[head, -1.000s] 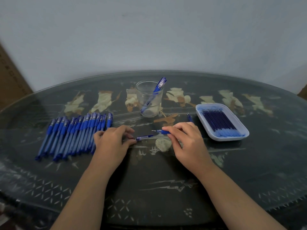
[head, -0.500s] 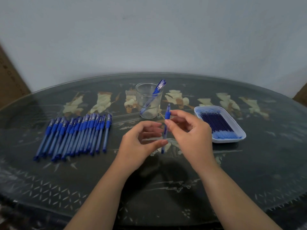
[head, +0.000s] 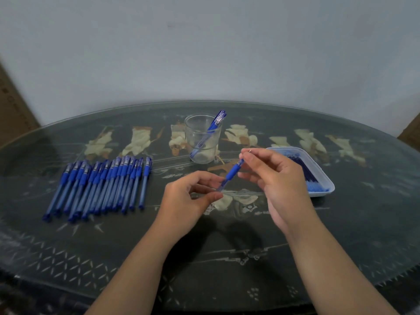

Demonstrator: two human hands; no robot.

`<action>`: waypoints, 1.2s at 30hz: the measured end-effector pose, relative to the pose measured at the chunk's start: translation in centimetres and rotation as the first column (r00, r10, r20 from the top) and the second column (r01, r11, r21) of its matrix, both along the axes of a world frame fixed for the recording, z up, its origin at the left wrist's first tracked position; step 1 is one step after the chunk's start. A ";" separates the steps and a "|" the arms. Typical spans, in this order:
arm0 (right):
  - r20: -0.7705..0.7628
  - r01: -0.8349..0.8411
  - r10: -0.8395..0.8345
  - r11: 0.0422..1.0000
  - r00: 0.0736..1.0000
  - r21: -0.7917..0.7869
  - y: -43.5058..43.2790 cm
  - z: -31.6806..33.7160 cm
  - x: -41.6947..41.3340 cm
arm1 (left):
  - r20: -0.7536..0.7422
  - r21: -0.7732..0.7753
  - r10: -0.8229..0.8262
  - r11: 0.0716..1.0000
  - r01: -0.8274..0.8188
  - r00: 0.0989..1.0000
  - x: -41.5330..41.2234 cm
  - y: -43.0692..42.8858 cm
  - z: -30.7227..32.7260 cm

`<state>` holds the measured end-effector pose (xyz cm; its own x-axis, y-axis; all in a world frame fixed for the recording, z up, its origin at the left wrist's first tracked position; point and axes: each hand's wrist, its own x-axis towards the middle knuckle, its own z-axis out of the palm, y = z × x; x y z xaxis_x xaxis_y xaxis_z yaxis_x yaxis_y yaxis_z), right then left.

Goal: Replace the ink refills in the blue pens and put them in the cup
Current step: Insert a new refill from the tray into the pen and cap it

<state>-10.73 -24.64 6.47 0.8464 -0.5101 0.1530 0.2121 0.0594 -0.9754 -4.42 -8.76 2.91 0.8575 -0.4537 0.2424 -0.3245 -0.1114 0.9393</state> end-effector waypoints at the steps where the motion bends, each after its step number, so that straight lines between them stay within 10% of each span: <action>1: 0.010 -0.017 0.017 1.000 1.000 0.017 -0.3 0.3 -0.1 | 0.007 0.007 0.001 1.000 -0.001 1.000 0.0 0.0 0.0; 6: 0.022 -0.014 0.017 0.992 1.000 -0.127 -1.1 1.5 0.1 | 0.063 0.028 0.023 0.999 -0.025 0.998 0.0 0.2 0.1; 14: 0.188 0.161 -0.175 0.983 0.966 0.087 -5.8 8.4 1.6 | 0.088 0.029 0.140 0.989 -0.143 0.986 0.7 1.1 0.0; 23: -0.459 -0.011 -0.058 0.989 0.887 -0.146 -7.3 3.1 6.7 | -0.054 -0.213 0.341 0.914 -0.344 0.939 1.5 1.6 -1.4; 36: -0.596 -0.061 -0.185 0.927 0.781 -0.369 -8.5 -2.9 10.4 | -0.017 -0.202 0.325 0.925 -0.322 0.946 2.2 1.2 -2.6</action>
